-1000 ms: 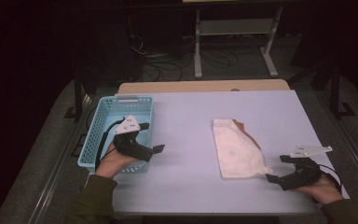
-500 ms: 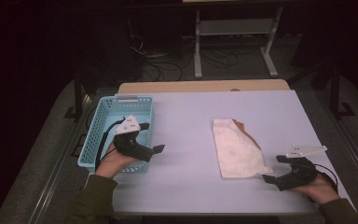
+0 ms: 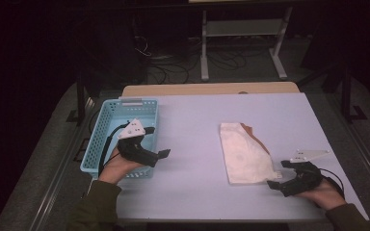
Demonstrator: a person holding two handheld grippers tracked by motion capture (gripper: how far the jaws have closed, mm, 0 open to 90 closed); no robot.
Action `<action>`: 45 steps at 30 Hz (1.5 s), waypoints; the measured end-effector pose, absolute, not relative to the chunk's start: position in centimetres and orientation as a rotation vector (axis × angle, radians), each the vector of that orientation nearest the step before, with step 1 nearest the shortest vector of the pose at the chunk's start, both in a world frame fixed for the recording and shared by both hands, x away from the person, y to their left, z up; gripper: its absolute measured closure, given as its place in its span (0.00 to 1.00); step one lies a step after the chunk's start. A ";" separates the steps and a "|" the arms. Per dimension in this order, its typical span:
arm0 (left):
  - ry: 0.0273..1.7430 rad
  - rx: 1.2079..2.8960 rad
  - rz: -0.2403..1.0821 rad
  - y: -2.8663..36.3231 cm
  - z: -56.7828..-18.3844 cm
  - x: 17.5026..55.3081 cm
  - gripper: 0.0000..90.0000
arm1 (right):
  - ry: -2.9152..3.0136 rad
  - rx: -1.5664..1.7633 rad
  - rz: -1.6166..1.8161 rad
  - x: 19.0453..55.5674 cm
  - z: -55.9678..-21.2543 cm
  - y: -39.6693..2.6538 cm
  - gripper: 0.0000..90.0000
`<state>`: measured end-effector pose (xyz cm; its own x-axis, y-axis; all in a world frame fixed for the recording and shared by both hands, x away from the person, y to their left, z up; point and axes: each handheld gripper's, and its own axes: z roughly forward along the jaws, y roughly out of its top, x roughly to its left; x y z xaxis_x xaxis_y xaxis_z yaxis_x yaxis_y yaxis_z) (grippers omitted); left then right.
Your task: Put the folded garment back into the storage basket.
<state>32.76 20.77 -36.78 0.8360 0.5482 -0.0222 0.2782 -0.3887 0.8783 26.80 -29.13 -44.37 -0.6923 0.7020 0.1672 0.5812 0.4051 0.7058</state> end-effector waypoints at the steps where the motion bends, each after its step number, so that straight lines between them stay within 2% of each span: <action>1: 0.609 1.995 0.333 20.8 -36.8 32.8 0.00 | 2.499 1.151 1.160 26.8 -44.4 -29.1 0.00; 11: 0.609 1.993 0.334 20.8 -36.8 32.8 0.00 | 2.515 1.161 1.168 27.0 -44.6 -28.5 0.02; 21: 0.609 1.995 0.332 20.8 -36.8 32.8 0.00 | 2.529 1.143 1.160 27.2 -44.6 -28.2 0.14; 45: 0.621 2.009 0.322 20.6 -36.8 33.0 0.00 | 2.541 1.117 1.106 27.6 -45.0 -27.3 0.16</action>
